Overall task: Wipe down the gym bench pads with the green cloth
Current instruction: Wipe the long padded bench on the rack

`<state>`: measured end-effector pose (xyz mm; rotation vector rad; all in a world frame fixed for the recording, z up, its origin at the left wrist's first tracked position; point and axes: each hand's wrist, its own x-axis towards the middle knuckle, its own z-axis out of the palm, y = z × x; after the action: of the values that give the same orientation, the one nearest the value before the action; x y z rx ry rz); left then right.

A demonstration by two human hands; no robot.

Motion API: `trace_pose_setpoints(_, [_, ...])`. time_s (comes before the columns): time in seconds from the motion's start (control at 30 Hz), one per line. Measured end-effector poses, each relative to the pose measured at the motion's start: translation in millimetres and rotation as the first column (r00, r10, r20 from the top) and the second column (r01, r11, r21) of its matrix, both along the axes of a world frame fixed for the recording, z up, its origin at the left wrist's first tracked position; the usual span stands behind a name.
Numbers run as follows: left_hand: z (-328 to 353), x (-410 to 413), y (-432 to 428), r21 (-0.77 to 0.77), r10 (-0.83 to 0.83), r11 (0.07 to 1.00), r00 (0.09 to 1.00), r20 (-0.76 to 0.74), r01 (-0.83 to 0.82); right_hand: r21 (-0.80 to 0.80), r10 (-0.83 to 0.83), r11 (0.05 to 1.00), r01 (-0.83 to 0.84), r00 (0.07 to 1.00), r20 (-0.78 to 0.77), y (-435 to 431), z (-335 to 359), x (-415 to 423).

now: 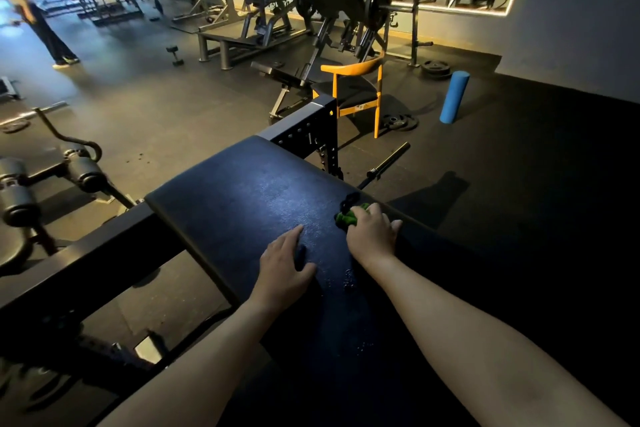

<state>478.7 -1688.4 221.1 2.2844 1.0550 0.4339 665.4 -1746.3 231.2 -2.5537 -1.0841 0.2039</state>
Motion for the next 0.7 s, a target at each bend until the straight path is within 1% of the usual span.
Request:
trace_pose_setpoints(0.03, [0, -6, 0, -0.005, -0.004, 1.0, 1.0, 0.018, 0.004, 0.032, 0.013, 0.999, -0.013, 1.0, 0.025, -1, -3, -7])
trace_pose_setpoints(0.07, [-2, -14, 1, 0.047, 0.014, 0.999, 1.0, 0.003, -0.014, 0.051, 0.023, 0.998, -0.025, 0.999, 0.032, 0, -4, -16])
trace_pose_setpoints(0.13, [-5, -32, 3, 0.211, 0.109, 0.974, 0.986, -0.124, -0.081, 0.062, 0.059, 0.996, -0.061, 0.998, 0.023, 2, -4, -33])
trace_pose_setpoints(0.17, [-7, -41, 2, 0.247, 0.161, 0.963, 0.967, -0.199, -0.11, 0.065, 0.078, 0.995, -0.079, 0.997, 0.022, 3, -5, -43])
trace_pose_setpoints(0.2, [-8, -48, 2, 0.252, 0.195, 0.959, 0.947, -0.256, -0.129, 0.067, 0.102, 0.992, -0.103, 0.995, 0.021, 4, -6, -55])
trace_pose_setpoints(0.23, [-12, -53, 0, 0.24, 0.209, 0.96, 0.937, -0.28, -0.143, 0.068, 0.127, 0.99, -0.127, 0.992, 0.016, 4, -6, -66])
trace_pose_setpoints(0.33, [-16, -57, -2, 0.198, 0.197, 0.97, 0.936, -0.292, -0.142, 0.051, 0.241, 0.969, -0.24, 0.97, -0.019, 7, -7, -89])
trace_pose_setpoints(0.4, [-16, -58, 0, 0.184, 0.185, 0.974, 0.94, -0.286, -0.135, 0.04, 0.297, 0.954, -0.296, 0.955, -0.013, 9, -3, -85])
trace_pose_setpoints(0.47, [-16, -61, 3, 0.172, 0.16, 0.979, 0.943, -0.291, -0.113, 0.058, 0.24, 0.969, -0.239, 0.971, -0.016, 11, 2, -69])
trace_pose_setpoints(0.57, [-16, -75, 7, 0.119, 0.079, 0.992, 0.955, -0.287, -0.047, 0.033, 0.064, 0.997, -0.063, 0.997, -0.036, 11, 5, -52])
trace_pose_setpoints(0.63, [-17, -83, 13, 0.113, 0.029, 0.994, 0.959, -0.283, 0.004, 0.003, 0.056, 0.998, -0.056, 0.998, -0.03, 11, 2, -61])
trace_pose_setpoints(0.7, [-19, -88, 19, 0.133, 0.002, 0.99, 0.958, -0.287, 0.037, 0.019, 0.093, 0.996, -0.092, 0.995, -0.041, 14, -2, -81])
